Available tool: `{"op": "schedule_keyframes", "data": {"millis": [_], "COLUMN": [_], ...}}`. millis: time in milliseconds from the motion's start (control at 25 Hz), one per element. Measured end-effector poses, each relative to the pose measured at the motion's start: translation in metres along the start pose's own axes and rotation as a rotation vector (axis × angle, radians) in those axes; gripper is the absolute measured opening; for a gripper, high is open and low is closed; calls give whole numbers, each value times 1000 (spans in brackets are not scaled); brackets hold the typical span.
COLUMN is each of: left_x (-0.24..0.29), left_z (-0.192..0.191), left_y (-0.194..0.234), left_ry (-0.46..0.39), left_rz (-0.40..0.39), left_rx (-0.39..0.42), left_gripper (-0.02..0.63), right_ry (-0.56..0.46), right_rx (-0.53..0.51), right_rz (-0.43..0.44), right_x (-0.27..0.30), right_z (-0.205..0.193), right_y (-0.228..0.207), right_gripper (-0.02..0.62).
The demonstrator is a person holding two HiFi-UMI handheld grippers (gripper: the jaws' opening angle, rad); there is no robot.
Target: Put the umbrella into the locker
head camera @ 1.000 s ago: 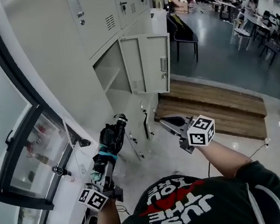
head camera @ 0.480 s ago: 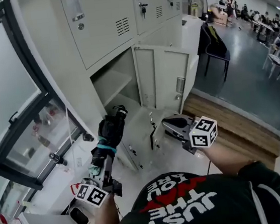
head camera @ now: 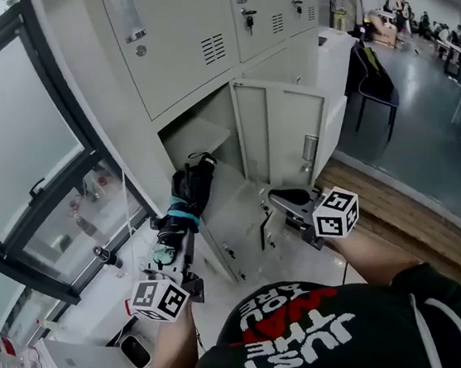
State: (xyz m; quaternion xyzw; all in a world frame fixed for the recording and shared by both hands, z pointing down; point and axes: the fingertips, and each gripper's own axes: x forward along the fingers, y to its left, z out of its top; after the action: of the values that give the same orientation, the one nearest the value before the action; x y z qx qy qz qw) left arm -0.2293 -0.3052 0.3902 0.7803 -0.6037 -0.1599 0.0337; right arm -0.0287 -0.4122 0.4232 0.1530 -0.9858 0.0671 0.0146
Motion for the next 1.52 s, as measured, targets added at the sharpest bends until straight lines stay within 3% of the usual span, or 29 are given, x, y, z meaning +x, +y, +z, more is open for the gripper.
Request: {"op": "schedule_keyframes", "data": {"millis": [560,1200,1520], "left_x": [76,169,210], "left_z": [20,24,17], "left_y": [-40,-39,-25], "left_ry": [74,128,166], "left_rz": [-32,75,140], "left_rx": [414,496,484], "left_gripper": [216,215,215], "right_ry": [4,6,10], "right_rx": [-16,-12,-1], "right_rz": [-25,-6,-5], "right_x": [-3,-15,-24], "right_z": [2,2,0], "right_y": [-2,-15,-28], "right_gripper": [34,35,35]}}
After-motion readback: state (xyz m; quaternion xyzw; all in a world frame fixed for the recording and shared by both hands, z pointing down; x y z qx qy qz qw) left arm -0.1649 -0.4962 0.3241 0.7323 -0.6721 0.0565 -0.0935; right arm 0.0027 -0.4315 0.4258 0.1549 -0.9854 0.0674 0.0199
